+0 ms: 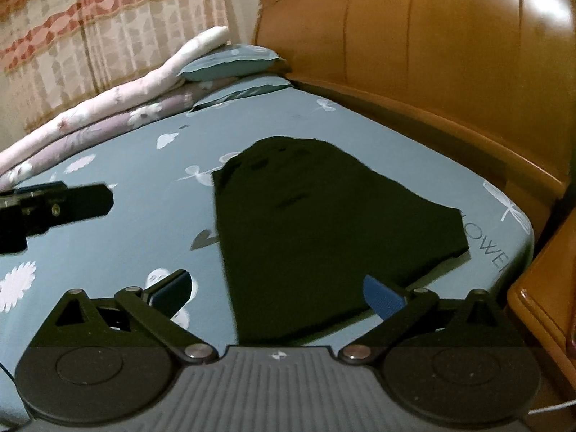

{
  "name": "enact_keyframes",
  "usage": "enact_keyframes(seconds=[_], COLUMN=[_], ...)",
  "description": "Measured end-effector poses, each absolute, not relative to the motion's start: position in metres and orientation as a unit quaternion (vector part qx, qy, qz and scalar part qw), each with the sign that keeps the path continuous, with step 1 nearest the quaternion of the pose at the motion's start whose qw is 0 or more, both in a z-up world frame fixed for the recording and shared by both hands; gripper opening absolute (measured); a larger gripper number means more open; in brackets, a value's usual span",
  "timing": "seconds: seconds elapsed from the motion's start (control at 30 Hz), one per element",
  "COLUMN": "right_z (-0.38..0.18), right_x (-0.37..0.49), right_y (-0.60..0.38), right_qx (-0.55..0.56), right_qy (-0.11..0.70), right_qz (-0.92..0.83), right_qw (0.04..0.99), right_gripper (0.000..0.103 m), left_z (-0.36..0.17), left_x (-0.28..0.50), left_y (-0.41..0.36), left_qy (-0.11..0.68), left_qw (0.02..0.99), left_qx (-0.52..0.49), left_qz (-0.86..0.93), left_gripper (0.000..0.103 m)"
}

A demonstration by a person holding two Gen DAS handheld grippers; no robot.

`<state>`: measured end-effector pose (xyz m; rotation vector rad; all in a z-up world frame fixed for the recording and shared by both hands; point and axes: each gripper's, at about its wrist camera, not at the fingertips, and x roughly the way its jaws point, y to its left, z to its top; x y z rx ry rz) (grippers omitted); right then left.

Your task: Fold clothes

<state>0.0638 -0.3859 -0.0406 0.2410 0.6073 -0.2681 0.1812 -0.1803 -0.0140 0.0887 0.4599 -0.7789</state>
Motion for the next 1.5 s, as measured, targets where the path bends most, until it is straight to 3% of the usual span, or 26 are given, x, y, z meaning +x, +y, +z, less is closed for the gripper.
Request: enact_keyframes(seconds=[0.23, 0.5, 1.5], right_z=[-0.038, -0.040, -0.052], right_x=[0.047, 0.037, 0.046], right_y=[-0.352, -0.337, -0.352], right_qx=[0.090, 0.083, 0.094], right_qy=[0.302, 0.312, 0.325], right_qz=[-0.128, -0.145, -0.183], right_qw=[0.941, 0.935, 0.923], right_gripper=[0.103, 0.103, 0.103], left_z=[-0.011, -0.018, -0.038], left_x=[0.156, 0.142, 0.140], left_y=[-0.150, -0.132, -0.148], left_qy=[0.205, 0.243, 0.309], left_qw=[0.908, 0.901, 0.888], left_qx=[0.018, 0.012, 0.056], left_qz=[-0.365, -0.359, -0.335], left_gripper=[0.102, 0.102, 0.102])
